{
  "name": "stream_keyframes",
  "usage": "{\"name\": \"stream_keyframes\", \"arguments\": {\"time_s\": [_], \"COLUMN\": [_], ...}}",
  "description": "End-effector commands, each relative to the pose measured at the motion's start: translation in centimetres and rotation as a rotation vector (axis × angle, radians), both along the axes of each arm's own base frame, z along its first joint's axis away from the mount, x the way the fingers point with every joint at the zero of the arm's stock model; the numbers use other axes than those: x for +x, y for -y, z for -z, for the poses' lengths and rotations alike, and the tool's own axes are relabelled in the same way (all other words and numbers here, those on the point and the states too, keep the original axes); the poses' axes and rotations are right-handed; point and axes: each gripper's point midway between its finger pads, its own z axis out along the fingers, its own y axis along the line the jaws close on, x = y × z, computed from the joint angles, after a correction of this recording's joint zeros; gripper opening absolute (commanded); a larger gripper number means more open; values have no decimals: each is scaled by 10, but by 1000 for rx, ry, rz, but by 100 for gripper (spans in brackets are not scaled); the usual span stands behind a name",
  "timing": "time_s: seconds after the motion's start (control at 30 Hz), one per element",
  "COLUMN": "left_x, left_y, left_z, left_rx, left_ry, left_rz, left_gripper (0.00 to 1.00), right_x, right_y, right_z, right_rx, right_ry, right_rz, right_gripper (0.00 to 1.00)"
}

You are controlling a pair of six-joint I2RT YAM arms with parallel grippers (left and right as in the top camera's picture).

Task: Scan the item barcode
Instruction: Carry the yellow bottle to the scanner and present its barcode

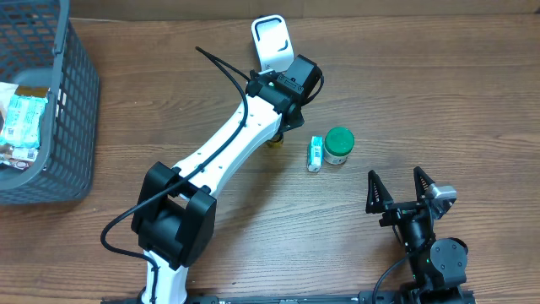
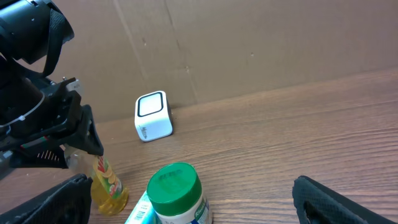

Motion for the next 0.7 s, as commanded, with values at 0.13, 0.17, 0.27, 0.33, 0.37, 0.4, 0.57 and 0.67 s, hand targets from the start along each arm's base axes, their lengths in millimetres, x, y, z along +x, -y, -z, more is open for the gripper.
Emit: {"name": "stream_keyframes", "arguments": {"time_s": [0.13,0.17,0.27,0.33,0.37,0.4,0.57,0.67], "left_x": [-5,-6,-5,-5,-5,-5,-3,-2], "left_y": [4,5,6,6,6,6,7,8], "left_z": [3,4,3,3,3,3,3,2], "left_rx": [21,24,41,44,44,43,39,33], "left_ry": [-20,-23,-23,-24,-24,-23,-15,-7], "left_rz": [87,106,156,162,162,162,161,162], "left_gripper": [76,79,81,80,79,73,61,53], "right_x": [0,0,0,0,0,0,0,0], "right_y": [0,0,0,0,0,0,0,0], "right_z": [2,2,2,2,2,2,2,2], "right_rx": [-7,-7,-7,-7,-7,-7,-7,-7], "right_ry": [3,3,3,3,3,3,3,3], "right_rz": [0,0,0,0,0,0,0,0], "right_gripper": [100,100,100,100,100,100,100,100]}}
